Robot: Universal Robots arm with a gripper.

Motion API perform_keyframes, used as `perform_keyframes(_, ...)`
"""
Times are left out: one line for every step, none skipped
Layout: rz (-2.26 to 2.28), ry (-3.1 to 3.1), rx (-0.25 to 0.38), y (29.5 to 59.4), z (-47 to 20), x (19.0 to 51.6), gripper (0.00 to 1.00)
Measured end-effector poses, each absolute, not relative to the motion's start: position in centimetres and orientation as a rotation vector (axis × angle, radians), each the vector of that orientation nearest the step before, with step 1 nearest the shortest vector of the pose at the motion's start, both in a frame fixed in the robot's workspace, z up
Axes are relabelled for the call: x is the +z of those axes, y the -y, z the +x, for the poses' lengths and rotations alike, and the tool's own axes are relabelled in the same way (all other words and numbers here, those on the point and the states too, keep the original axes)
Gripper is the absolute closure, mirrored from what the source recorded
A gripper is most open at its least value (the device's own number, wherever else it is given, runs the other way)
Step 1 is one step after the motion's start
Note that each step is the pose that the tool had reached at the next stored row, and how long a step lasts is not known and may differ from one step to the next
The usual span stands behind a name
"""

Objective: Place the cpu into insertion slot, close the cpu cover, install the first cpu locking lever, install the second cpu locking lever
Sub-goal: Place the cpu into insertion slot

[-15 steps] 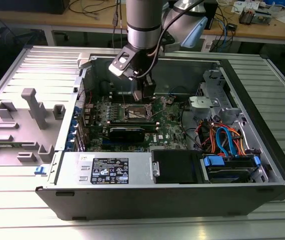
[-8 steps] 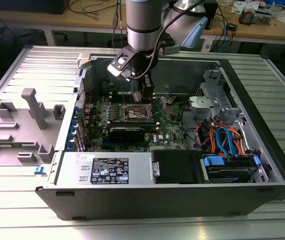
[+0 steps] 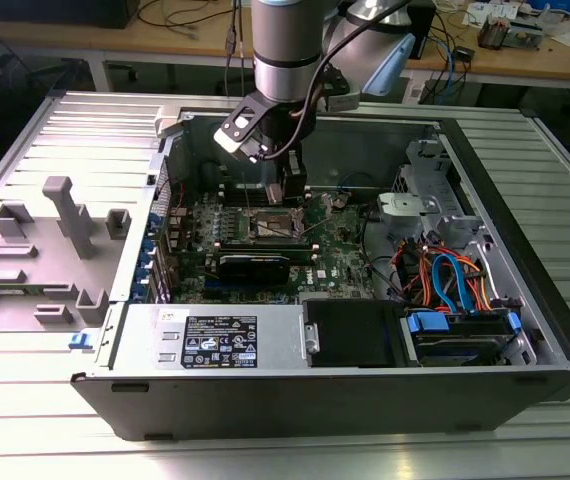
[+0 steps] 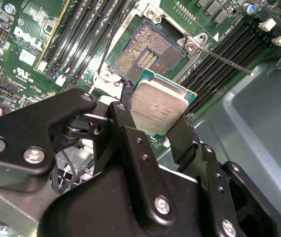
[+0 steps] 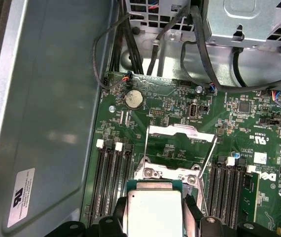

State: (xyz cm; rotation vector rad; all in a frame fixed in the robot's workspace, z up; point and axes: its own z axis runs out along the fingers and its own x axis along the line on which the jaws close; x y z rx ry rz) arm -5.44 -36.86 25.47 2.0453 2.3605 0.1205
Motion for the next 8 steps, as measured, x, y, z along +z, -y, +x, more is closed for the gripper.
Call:
perform_keyframes(2.045,-2.360,0.121,36.85,-5.44,25.47,0.46)
perform_keyframes(2.045,-2.360,0.121,36.85,-5.44,25.47,0.46)
perform_keyframes(2.045,-2.360,0.121,36.86,-5.44,25.47,0.46)
perform_keyframes(2.045,-2.360,0.121,36.85,-5.44,25.47,0.46)
perform_keyframes(2.045,-2.360,0.121,36.86,-5.44,25.47,0.46)
perform_keyframes(2.045,-2.360,0.121,36.85,-5.44,25.47,0.46)
perform_keyframes(2.046,-2.360,0.120,36.86,-5.44,25.46,0.46)
perform_keyframes(2.047,-2.359,0.121,36.85,-5.44,25.45,0.46)
